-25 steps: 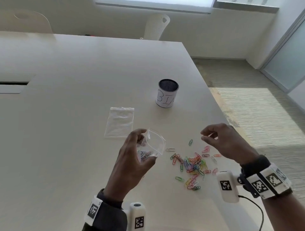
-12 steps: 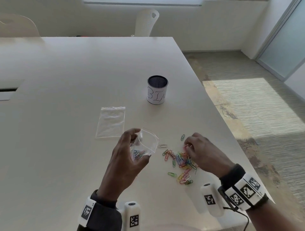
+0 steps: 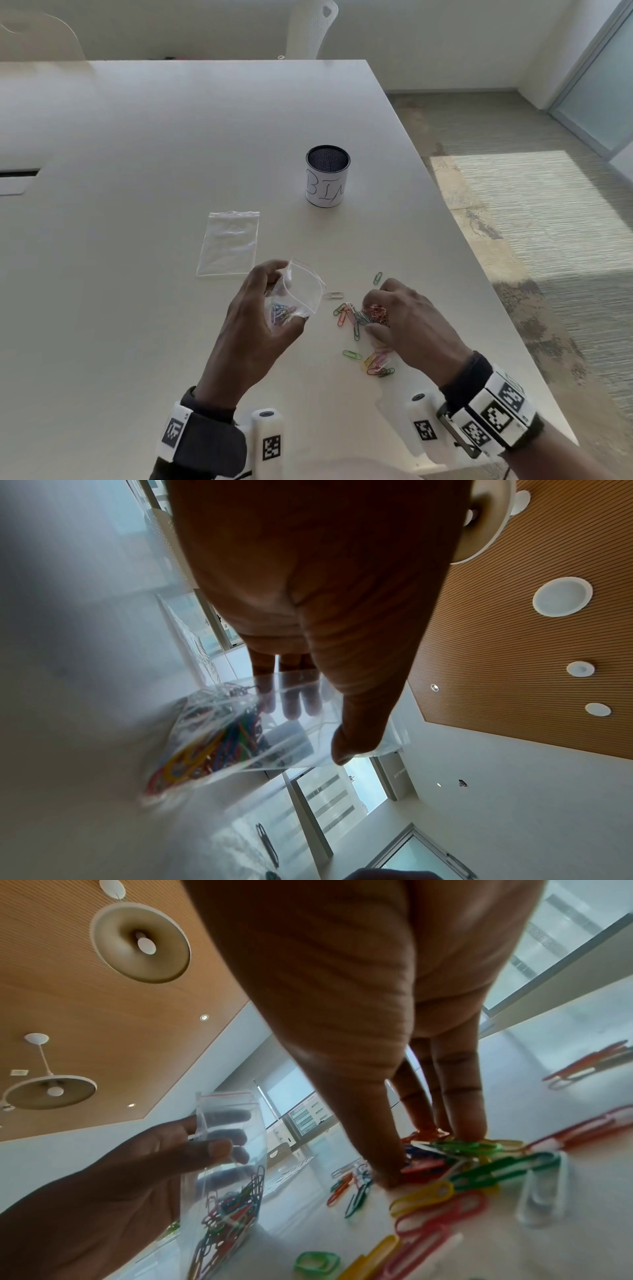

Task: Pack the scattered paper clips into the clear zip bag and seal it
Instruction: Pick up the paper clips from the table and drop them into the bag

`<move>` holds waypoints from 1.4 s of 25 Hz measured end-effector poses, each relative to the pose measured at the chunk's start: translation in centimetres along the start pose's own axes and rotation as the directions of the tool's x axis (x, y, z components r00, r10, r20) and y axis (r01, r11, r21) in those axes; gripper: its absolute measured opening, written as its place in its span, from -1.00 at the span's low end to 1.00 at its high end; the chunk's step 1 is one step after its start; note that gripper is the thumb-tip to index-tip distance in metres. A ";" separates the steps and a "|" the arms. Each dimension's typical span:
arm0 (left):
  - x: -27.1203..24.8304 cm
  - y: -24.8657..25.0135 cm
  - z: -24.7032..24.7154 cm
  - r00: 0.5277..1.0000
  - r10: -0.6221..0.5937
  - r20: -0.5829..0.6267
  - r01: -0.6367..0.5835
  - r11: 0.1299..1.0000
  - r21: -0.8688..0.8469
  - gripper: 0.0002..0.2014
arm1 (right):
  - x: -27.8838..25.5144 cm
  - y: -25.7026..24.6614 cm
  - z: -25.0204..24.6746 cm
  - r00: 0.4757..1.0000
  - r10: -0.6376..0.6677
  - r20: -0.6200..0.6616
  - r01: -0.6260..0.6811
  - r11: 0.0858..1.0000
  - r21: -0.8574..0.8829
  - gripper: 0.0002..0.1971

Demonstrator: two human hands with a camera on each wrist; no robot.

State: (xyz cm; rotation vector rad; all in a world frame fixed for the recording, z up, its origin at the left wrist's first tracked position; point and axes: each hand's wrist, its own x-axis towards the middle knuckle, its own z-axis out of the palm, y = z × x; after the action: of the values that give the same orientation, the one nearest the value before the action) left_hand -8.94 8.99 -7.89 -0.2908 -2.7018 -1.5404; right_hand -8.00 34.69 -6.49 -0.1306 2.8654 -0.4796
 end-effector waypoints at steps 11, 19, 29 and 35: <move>-1.2 0.9 1.0 1.000 -0.029 0.000 0.029 0.999 0.019 -0.29 | 0.7 2.3 -1.8 0.996 0.060 -0.067 -0.027 0.910 0.414 -0.90; -2.1 1.3 2.0 0.999 -0.032 -0.010 0.032 0.999 0.009 -0.30 | -0.5 0.2 -5.2 0.999 0.051 -0.004 -0.021 0.481 0.877 -0.89; -2.2 1.3 1.3 0.999 -0.021 -0.025 0.021 1.000 0.009 -0.31 | 0.5 -7.1 -3.4 0.922 -0.115 -0.369 0.356 0.626 0.694 -0.88; -2.1 1.1 1.2 1.000 -0.020 -0.016 0.019 0.999 -0.027 -0.31 | 0.6 -7.1 -2.8 0.940 -0.213 -0.266 0.327 0.783 0.530 -0.87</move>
State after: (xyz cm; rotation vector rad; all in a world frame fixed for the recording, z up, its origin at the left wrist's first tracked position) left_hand -6.57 10.20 -7.76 -0.2525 -2.6816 -1.5784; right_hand -8.92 28.77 -1.65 -0.4136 2.7411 -1.4570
